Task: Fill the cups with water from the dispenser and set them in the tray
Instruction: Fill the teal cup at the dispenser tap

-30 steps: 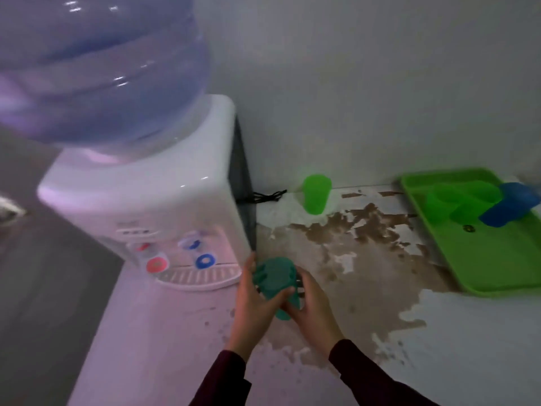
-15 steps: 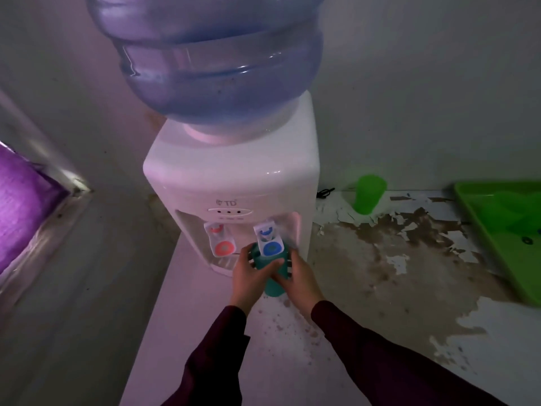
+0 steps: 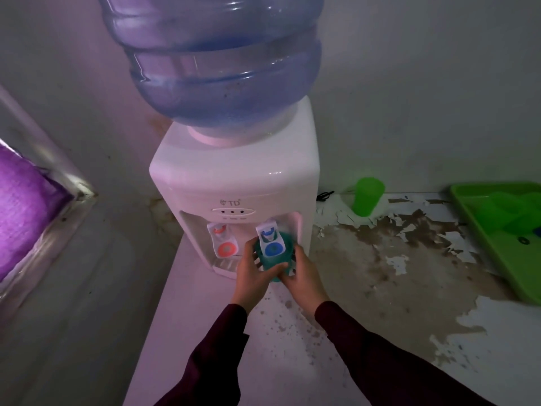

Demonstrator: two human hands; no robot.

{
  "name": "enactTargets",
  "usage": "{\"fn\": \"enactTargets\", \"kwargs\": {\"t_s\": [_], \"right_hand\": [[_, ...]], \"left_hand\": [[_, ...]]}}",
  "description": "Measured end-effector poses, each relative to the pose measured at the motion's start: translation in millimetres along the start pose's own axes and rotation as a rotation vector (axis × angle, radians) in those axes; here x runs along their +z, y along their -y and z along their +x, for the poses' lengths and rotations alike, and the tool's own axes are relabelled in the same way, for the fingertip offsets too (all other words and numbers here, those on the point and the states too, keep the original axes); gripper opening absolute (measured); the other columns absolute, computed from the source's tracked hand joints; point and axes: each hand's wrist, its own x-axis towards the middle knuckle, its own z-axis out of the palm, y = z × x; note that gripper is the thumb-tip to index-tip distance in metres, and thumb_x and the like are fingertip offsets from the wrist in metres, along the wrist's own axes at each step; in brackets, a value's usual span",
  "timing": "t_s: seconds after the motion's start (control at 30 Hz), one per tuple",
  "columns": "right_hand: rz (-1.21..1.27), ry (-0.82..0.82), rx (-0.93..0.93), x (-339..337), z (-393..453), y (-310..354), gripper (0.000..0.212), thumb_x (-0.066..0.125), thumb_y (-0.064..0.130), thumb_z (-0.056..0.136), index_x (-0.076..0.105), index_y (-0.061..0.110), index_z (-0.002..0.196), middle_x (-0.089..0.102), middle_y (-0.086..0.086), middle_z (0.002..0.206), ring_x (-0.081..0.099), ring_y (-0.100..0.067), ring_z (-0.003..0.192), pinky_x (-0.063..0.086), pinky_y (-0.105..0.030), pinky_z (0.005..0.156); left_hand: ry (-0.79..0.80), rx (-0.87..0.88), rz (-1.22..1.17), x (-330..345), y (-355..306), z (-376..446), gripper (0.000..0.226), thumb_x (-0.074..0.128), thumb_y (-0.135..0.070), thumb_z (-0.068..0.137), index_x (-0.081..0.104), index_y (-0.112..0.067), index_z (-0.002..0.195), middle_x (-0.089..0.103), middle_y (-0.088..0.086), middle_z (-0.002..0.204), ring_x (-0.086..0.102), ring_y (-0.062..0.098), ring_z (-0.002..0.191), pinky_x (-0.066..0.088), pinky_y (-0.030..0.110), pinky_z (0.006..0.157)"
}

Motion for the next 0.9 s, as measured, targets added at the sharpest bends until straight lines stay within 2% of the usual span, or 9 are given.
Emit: {"fn": "enactTargets", "kwargs": {"t_s": [0.17,0.23,0.37,0.43,0.47,0.53,0.63,0.73,0.9], "right_hand": [[-0.11,-0.047,0.02,-15.8,-11.2,-3.0,0.046,0.061,0.018,0.092,0.046,0.018,0.135,0.054,0.006,0.127,0.054,-0.007,0.11,0.043,-0.005,0.074],[-0.167,-0.138,-0.013,-26.4,-16.0,3.2,0.034,0.058,0.014,0.093,0.053,0.017,0.126,0.058,0.006,0.118,0.057,-0.008,0.103,0.044,-0.008,0.073],[-0.204,-0.415,-0.278,-54.7,-14.1,42.1,0.017,0.054,0.009,0.092,0.058,0.009,0.109,0.06,0.0,0.097,0.057,-0.013,0.089,0.052,-0.029,0.083],[-0.217,-0.504,-0.421,-66.0,-3.5,70.2,0.017,0.05,0.013,0.093,0.058,0.006,0.106,0.058,-0.004,0.095,0.055,-0.015,0.087,0.049,-0.026,0.083],[-0.238,-0.525,-0.487,-69.4,3.0,84.8,0.019,0.047,0.017,0.094,0.058,0.006,0.104,0.057,-0.004,0.096,0.054,-0.015,0.089,0.046,-0.021,0.085],[-0.297,-0.539,-0.609,-72.9,19.0,111.6,0.025,0.044,0.022,0.095,0.059,0.004,0.103,0.056,-0.007,0.099,0.051,-0.014,0.094,0.039,-0.014,0.088],[-0.395,-0.52,-0.73,-70.8,42.2,140.4,0.027,0.046,0.023,0.095,0.061,0.003,0.103,0.056,-0.012,0.106,0.05,-0.02,0.103,0.041,-0.027,0.091],[-0.472,-0.453,-0.798,-64.8,58.0,149.9,0.032,0.043,0.024,0.096,0.063,0.004,0.111,0.059,-0.014,0.12,0.05,-0.025,0.118,0.039,-0.038,0.101],[-0.455,-0.478,-0.863,-58.3,65.9,139.4,0.042,0.033,0.022,0.098,0.062,0.003,0.121,0.061,-0.015,0.126,0.049,-0.03,0.127,0.037,-0.042,0.108]], "left_hand": [[0.024,0.008,0.006,1.3,9.7,0.9,0.071,0.082,-0.018,0.069,0.043,-0.018,0.128,0.059,-0.007,0.119,0.057,-0.002,0.104,0.05,0.011,0.079],[0.021,0.011,0.019,1.4,10.8,3.2,0.073,0.082,-0.02,0.069,0.042,-0.019,0.13,0.057,-0.007,0.122,0.056,0.0,0.107,0.05,0.011,0.079],[0.025,0.036,0.034,1.1,8.4,0.5,0.085,0.082,-0.031,0.067,0.036,-0.02,0.138,0.051,-0.006,0.132,0.052,0.009,0.118,0.047,0.01,0.087],[0.003,0.079,0.054,0.7,3.6,-5.8,0.091,0.078,-0.048,0.066,0.033,-0.022,0.141,0.046,-0.011,0.134,0.047,0.003,0.119,0.041,0.001,0.085],[-0.033,0.106,0.084,0.7,0.4,-9.9,0.089,0.073,-0.055,0.068,0.034,-0.024,0.141,0.045,-0.013,0.134,0.046,0.002,0.119,0.04,0.0,0.085],[-0.163,0.155,0.189,0.7,-4.5,-14.5,0.073,0.063,-0.057,0.077,0.04,-0.023,0.137,0.047,-0.008,0.134,0.047,0.007,0.119,0.045,0.012,0.09],[-0.348,0.222,0.393,-1.1,-13.3,-12.6,0.048,0.061,-0.042,0.085,0.054,-0.016,0.125,0.054,0.002,0.126,0.05,0.017,0.114,0.05,0.032,0.092],[-0.307,0.142,0.549,-0.6,-21.4,-3.5,0.037,0.063,-0.037,0.085,0.065,-0.013,0.113,0.061,0.004,0.114,0.054,0.022,0.103,0.051,0.038,0.088],[-0.294,0.043,0.632,2.9,-32.2,3.6,0.024,0.065,-0.029,0.084,0.07,-0.008,0.095,0.065,0.005,0.092,0.056,0.021,0.081,0.051,0.034,0.076]]}}
